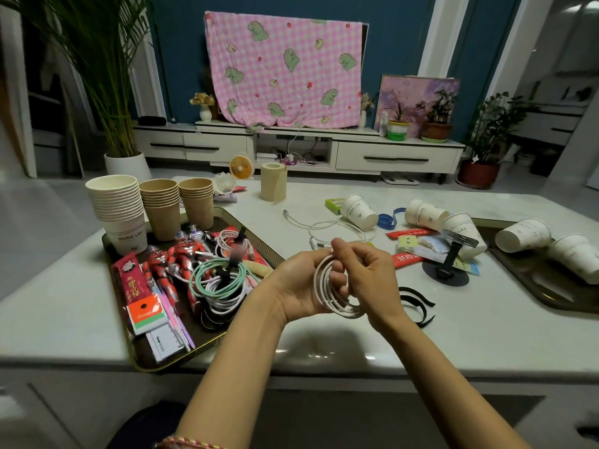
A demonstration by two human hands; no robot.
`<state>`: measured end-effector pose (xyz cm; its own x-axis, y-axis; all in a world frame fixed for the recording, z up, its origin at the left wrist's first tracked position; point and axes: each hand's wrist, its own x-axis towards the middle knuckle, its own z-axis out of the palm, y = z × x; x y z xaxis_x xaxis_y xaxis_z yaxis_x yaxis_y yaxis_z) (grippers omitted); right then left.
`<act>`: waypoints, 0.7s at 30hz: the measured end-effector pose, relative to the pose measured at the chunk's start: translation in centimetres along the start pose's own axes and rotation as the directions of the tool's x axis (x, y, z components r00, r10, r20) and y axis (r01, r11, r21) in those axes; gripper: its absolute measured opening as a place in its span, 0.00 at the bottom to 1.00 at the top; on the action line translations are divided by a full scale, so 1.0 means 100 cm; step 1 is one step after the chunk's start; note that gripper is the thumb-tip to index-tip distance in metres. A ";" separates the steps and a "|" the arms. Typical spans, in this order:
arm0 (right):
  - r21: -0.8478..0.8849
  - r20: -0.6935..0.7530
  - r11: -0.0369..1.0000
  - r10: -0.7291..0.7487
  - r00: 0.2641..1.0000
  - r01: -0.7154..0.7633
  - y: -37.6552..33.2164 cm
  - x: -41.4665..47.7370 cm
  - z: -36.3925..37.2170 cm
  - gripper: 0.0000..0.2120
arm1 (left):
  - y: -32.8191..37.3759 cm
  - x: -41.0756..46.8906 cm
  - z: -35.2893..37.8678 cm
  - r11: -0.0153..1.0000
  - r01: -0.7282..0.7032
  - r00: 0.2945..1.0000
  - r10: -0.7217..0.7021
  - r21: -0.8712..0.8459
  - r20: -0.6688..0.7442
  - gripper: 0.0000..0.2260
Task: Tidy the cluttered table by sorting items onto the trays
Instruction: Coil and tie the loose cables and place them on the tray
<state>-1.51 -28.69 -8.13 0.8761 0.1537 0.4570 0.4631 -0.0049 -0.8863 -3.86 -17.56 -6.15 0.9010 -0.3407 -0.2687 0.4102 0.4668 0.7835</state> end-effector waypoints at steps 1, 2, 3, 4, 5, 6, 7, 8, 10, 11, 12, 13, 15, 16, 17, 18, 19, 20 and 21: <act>-0.009 0.028 1.000 0.015 0.999 -0.015 -0.002 0.001 -0.002 0.17 | -0.002 0.001 0.003 0.999 -0.028 1.000 0.028 -0.033 -0.008 0.21; -0.003 0.039 0.999 0.037 0.999 -0.037 -0.003 0.002 -0.004 0.16 | -0.004 0.002 0.008 0.995 -0.073 0.997 0.072 -0.065 -0.020 0.20; 0.022 0.032 0.997 0.068 0.997 -0.068 -0.004 0.004 -0.006 0.14 | -0.007 0.003 0.014 0.989 -0.122 0.992 0.119 -0.086 -0.036 0.18; 0.066 0.010 0.991 0.115 0.993 -0.116 -0.005 0.005 -0.008 0.12 | -0.009 0.005 0.020 0.983 -0.161 0.986 0.157 -0.094 -0.048 0.17; 0.130 -0.016 0.975 0.183 0.983 -0.180 -0.006 0.006 -0.010 0.11 | -0.011 0.006 0.025 0.978 -0.190 0.981 0.185 -0.092 -0.056 0.17; 0.221 -0.035 0.943 0.261 0.965 -0.247 -0.007 0.006 -0.012 0.11 | -0.013 0.007 0.030 0.971 -0.220 0.975 0.214 -0.097 -0.064 0.18; 0.333 -0.034 0.893 0.333 0.942 -0.304 -0.008 0.007 -0.014 0.11 | -0.014 0.008 0.033 0.959 -0.258 0.965 0.250 -0.117 -0.079 0.18; 0.434 -0.014 0.833 0.388 0.922 -0.344 -0.009 0.007 -0.015 0.12 | -0.014 0.009 0.036 0.943 -0.297 0.953 0.285 -0.148 -0.101 0.18; 0.559 0.049 0.729 0.447 0.893 -0.395 -0.012 0.005 -0.017 0.15 | -0.011 0.010 0.037 0.910 -0.358 0.932 0.335 -0.207 -0.140 0.18; 0.606 0.085 0.674 0.473 0.877 -0.422 -0.013 0.003 -0.017 0.16 | -0.009 0.010 0.036 0.893 -0.384 0.922 0.356 -0.236 -0.153 0.18; 0.642 0.119 0.617 0.506 0.854 -0.455 -0.014 0.001 -0.017 0.16 | -0.007 0.010 0.034 0.873 -0.408 0.912 0.376 -0.266 -0.165 0.18; 0.658 0.149 0.569 0.544 0.826 -0.493 -0.015 -0.001 -0.017 0.15 | -0.005 0.010 0.032 0.850 -0.433 0.901 0.397 -0.299 -0.178 0.18; 0.638 0.191 0.525 0.601 0.776 -0.563 -0.016 -0.008 -0.015 0.15 | -0.002 0.010 0.028 0.808 -0.480 0.877 0.433 -0.342 -0.208 0.19; 0.607 0.191 0.536 0.618 0.762 -0.587 -0.015 -0.013 -0.014 0.15 | 0.000 0.010 0.027 0.793 -0.497 0.868 0.446 -0.353 -0.220 0.19; 0.574 0.171 0.561 0.631 0.757 -0.597 -0.014 -0.017 -0.013 0.15 | 0.001 0.009 0.026 0.780 -0.510 0.860 0.455 -0.363 -0.230 0.19; 0.553 0.139 0.584 0.639 0.756 -0.595 -0.013 -0.021 -0.012 0.16 | 0.001 0.009 0.024 0.769 -0.518 0.855 0.460 -0.375 -0.239 0.19; 0.548 0.108 0.599 0.641 0.760 -0.583 -0.011 -0.023 -0.011 0.15 | 0.002 0.009 0.022 0.760 -0.520 0.854 0.461 -0.390 -0.241 0.19; 0.560 0.088 0.601 0.641 0.763 -0.570 -0.009 -0.025 -0.011 0.15 | 0.003 0.008 0.019 0.756 -0.516 0.857 0.458 -0.403 -0.237 0.19; 0.577 0.070 0.601 0.639 0.766 -0.554 -0.007 -0.023 -0.010 0.15 | 0.004 0.007 0.018 0.759 -0.507 0.862 0.453 -0.408 -0.228 0.19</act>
<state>-3.76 -30.05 -8.50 0.9577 0.1835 -0.2217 -0.2842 0.4819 -0.8288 -3.33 -19.04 -4.99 0.9945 0.1045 -0.0044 -0.0881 0.8602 0.5024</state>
